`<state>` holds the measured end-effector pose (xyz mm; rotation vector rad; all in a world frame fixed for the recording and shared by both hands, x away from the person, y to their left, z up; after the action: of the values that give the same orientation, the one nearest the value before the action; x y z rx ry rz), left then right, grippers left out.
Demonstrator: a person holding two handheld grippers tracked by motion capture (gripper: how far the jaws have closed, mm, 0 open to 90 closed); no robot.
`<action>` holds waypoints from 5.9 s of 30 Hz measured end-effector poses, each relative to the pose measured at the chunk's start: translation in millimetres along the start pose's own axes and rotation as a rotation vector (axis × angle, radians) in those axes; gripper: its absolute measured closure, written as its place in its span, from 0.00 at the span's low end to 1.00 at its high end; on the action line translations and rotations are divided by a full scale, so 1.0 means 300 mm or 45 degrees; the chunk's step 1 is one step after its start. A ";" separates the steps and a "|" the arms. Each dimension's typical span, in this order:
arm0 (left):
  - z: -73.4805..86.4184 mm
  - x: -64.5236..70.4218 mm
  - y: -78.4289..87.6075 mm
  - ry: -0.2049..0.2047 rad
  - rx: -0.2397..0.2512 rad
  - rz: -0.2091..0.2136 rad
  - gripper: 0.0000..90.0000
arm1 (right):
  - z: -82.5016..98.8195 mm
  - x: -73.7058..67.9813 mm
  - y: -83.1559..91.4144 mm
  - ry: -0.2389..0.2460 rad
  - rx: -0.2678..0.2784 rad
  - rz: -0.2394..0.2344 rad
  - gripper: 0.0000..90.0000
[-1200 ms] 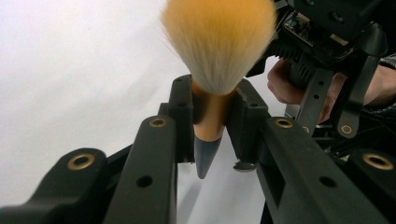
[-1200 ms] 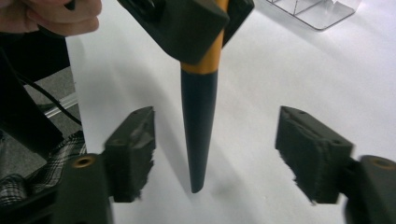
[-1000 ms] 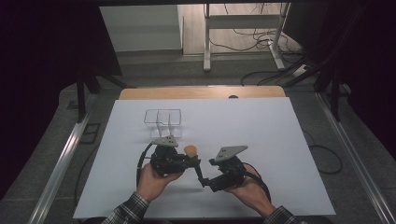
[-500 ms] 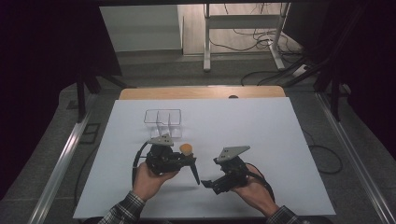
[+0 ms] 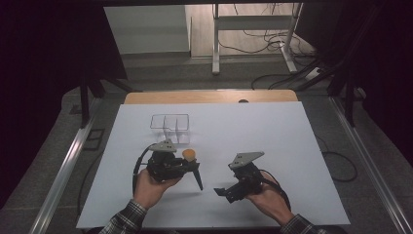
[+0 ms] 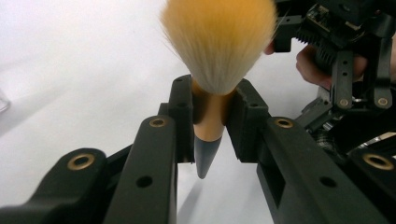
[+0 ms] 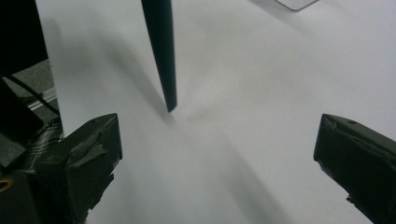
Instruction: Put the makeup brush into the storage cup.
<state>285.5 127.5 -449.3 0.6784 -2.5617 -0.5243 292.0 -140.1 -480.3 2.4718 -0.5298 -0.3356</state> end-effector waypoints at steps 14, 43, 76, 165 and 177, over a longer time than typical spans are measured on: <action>0.007 -0.021 0.032 0.005 0.004 -0.056 0.82 | 0.014 0.024 0.036 -0.009 0.002 0.054 0.00; 0.012 -0.058 0.080 0.018 0.020 -0.139 0.82 | 0.056 0.072 0.124 -0.031 -0.038 0.168 0.00; -0.002 -0.095 0.108 0.029 0.046 -0.223 0.82 | 0.120 0.126 0.252 -0.089 -0.028 0.302 0.00; -0.247 -0.225 0.174 -0.024 0.144 -0.363 0.82 | 0.299 0.175 0.458 -0.250 -0.061 0.474 0.00; -0.300 -0.253 0.163 -0.032 0.150 -0.386 0.82 | 0.300 0.175 0.463 -0.258 -0.052 0.484 0.00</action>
<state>371.6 185.7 -375.6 1.1196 -2.5415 -0.4817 266.2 -311.9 -476.3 2.2473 -1.0466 -0.4366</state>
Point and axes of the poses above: each handheld gripper's, and its own axes: y roughly backward along the jaws, z roughly out of its underside, x roughly to its right, the point moved 1 cm from there along -y, roughly forward along the jaws, and after that the axes turned 7 degrees about x, right-handed, at the moved point
